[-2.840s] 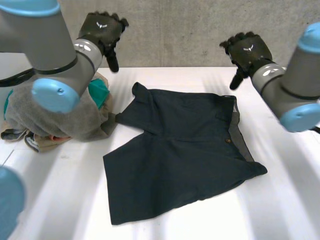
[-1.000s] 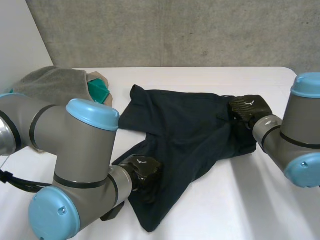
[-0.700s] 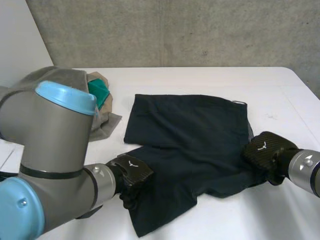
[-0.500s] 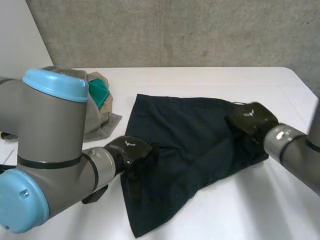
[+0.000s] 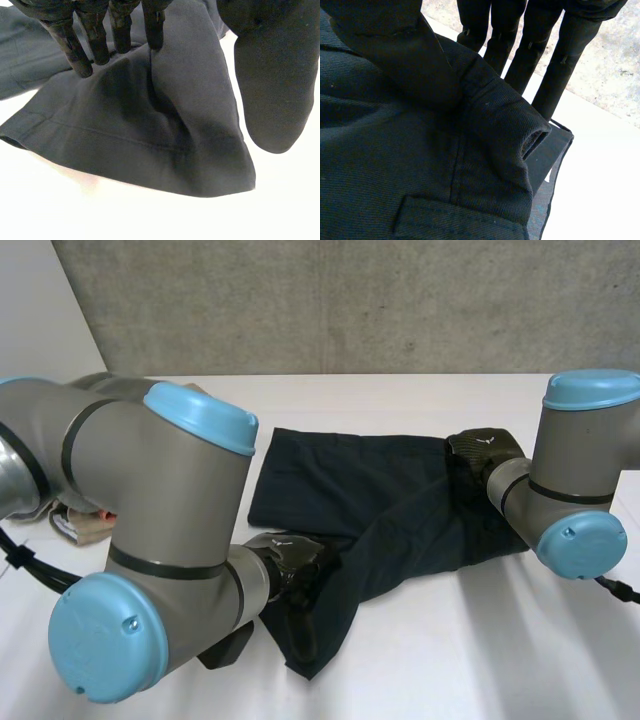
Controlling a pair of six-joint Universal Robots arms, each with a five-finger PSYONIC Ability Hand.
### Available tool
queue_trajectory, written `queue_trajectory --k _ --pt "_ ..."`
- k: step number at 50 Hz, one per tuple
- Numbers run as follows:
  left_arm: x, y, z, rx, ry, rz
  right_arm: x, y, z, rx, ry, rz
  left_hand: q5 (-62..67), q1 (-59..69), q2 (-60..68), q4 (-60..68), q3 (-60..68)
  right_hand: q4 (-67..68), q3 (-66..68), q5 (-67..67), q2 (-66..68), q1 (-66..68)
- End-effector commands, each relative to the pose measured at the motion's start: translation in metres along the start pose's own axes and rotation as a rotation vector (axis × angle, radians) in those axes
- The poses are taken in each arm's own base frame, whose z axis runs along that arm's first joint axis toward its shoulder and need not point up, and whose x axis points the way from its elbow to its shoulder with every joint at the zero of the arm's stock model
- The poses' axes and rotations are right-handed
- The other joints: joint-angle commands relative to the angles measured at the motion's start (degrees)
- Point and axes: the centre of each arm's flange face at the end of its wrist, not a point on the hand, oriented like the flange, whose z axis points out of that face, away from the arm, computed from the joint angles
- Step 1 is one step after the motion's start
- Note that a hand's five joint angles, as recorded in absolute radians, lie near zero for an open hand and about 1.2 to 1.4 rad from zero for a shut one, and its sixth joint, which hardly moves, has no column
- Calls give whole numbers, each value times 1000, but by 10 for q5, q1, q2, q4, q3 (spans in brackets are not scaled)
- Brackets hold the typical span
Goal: Fold the laundry.
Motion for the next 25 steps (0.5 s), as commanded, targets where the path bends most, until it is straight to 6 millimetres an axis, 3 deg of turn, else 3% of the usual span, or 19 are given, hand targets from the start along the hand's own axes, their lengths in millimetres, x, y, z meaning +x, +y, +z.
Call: queue_trajectory --k 1,12,14,16,17,18,25 --pt "10 -5 5 -18 33 -61 1 0 -1 16 -1 -16 -28 -21 -17 -14 -22 115 119 117 126 151" --pt "24 4 23 -71 40 -55 5 -1 -1 17 9 -12 42 48 53 55 48 115 119 117 126 151" --pt "26 7 29 -83 40 -54 5 -1 -2 15 7 -13 145 152 156 159 152 115 119 117 126 151" --pt "27 7 31 -84 35 -55 5 -1 -4 14 5 -13 332 338 343 345 338 115 119 117 126 151" --pt "26 7 33 -78 21 -57 5 -2 -7 12 5 -13 589 596 600 602 595 115 119 117 126 151" --pt "24 6 33 -75 7 -58 5 -2 -8 12 3 -13 671 678 682 685 678 115 119 117 126 151" --pt "5 -18 19 30 -70 -59 22 -11 -34 -5 2 -83 672 679 683 686 678 115 119 117 126 151"
